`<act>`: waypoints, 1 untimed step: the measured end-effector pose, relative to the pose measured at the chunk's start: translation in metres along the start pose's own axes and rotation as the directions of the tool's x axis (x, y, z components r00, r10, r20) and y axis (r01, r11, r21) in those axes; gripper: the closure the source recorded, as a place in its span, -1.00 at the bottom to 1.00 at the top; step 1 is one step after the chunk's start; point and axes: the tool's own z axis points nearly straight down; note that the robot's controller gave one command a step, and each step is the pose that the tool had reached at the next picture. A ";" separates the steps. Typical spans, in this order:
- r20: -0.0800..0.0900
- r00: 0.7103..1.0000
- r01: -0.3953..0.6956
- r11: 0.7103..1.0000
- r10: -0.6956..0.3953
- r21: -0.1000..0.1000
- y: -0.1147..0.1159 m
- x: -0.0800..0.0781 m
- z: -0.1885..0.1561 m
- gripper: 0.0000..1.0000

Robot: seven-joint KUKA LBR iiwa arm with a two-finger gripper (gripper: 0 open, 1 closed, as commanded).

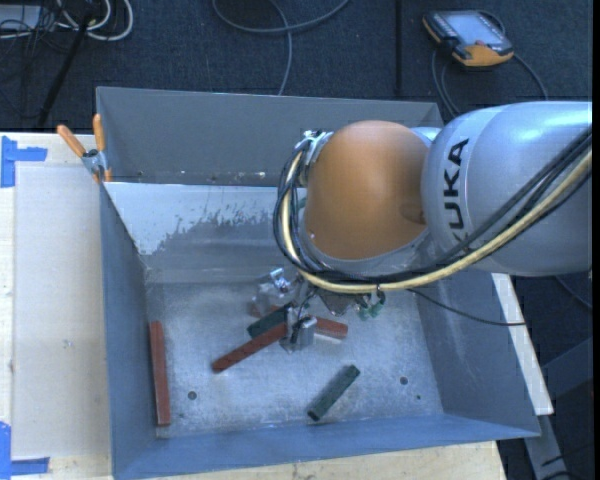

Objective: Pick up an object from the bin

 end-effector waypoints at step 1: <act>0.000 1.000 0.019 1.000 -0.019 0.000 -0.009 0.004 -0.064 1.00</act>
Offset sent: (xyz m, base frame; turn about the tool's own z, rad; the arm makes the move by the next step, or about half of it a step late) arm 0.0000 0.0000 0.0000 0.0000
